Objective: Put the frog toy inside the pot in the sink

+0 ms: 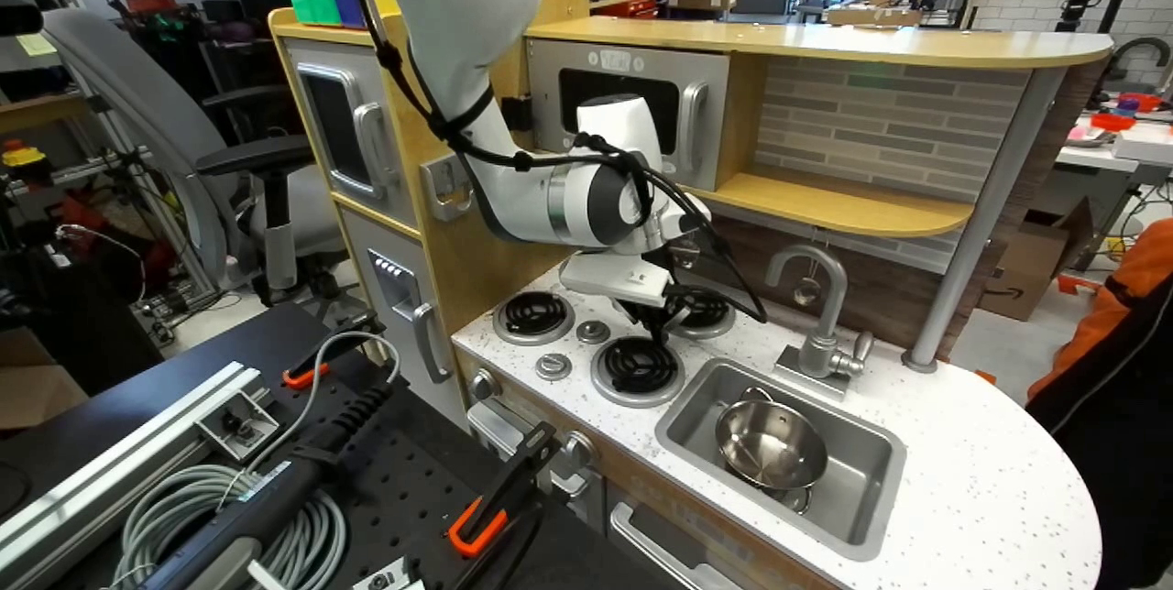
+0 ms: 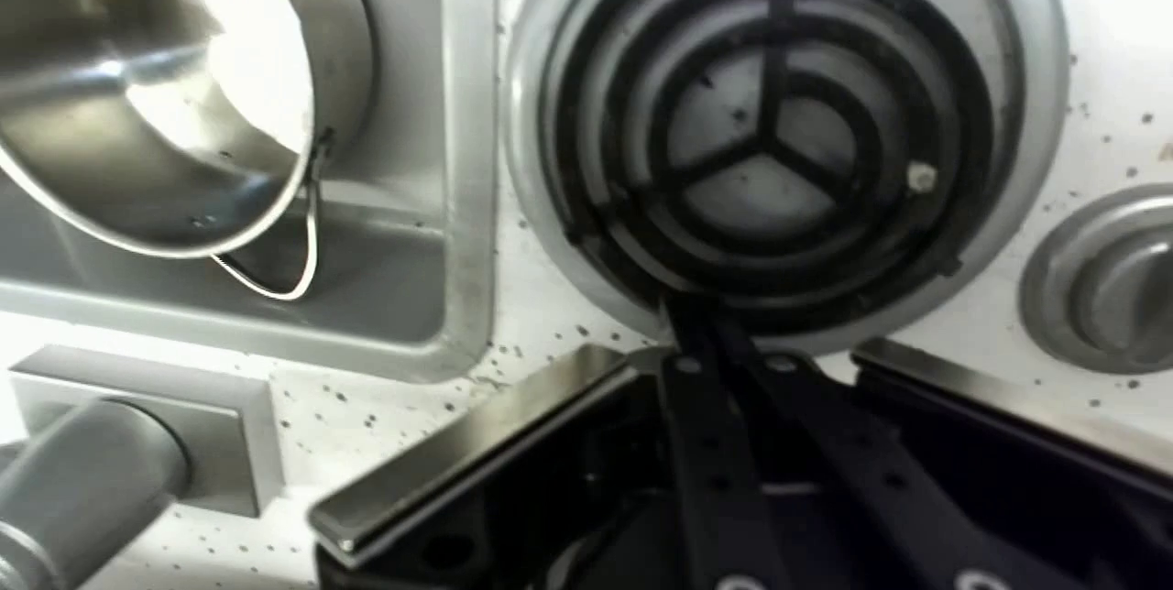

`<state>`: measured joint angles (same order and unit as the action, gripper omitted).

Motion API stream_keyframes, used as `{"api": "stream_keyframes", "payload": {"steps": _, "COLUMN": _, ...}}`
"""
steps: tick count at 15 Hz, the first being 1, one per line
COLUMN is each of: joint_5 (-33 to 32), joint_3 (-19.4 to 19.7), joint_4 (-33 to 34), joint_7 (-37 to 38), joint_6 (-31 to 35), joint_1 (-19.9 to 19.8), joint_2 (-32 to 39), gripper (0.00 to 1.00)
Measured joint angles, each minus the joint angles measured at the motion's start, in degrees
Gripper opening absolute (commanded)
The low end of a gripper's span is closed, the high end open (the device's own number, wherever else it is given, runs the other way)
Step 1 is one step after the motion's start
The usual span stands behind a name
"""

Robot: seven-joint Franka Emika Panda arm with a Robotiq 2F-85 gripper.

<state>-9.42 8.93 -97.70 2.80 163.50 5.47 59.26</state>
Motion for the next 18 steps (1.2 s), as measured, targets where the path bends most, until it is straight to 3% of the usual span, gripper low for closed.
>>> {"api": "stream_keyframes", "payload": {"steps": 6, "joint_5": 0.2, "joint_3": 0.7, "joint_4": -15.2, "joint_7": -0.5, "joint_6": 0.8, "joint_1": -7.3, "joint_2": -13.4, "gripper": 0.01}}
{"api": "stream_keyframes", "payload": {"steps": 11, "joint_5": 3.7, "joint_3": 0.8, "joint_4": -16.8, "joint_7": -0.6, "joint_6": -0.8, "joint_1": -15.6, "joint_2": -16.8, "gripper": 0.01}}
{"api": "stream_keyframes", "payload": {"steps": 12, "joint_5": 4.7, "joint_3": 0.7, "joint_4": -16.4, "joint_7": -0.7, "joint_6": -1.5, "joint_1": -16.9, "joint_2": -16.8, "gripper": 0.12}}
{"api": "stream_keyframes", "payload": {"steps": 13, "joint_5": 5.6, "joint_3": 0.3, "joint_4": -15.9, "joint_7": -0.8, "joint_6": -2.2, "joint_1": -18.1, "joint_2": -16.8, "gripper": 0.30}}
{"api": "stream_keyframes", "payload": {"steps": 18, "joint_5": 10.3, "joint_3": -3.3, "joint_4": -13.9, "joint_7": -1.4, "joint_6": -3.2, "joint_1": -21.4, "joint_2": -16.8, "gripper": 0.66}}
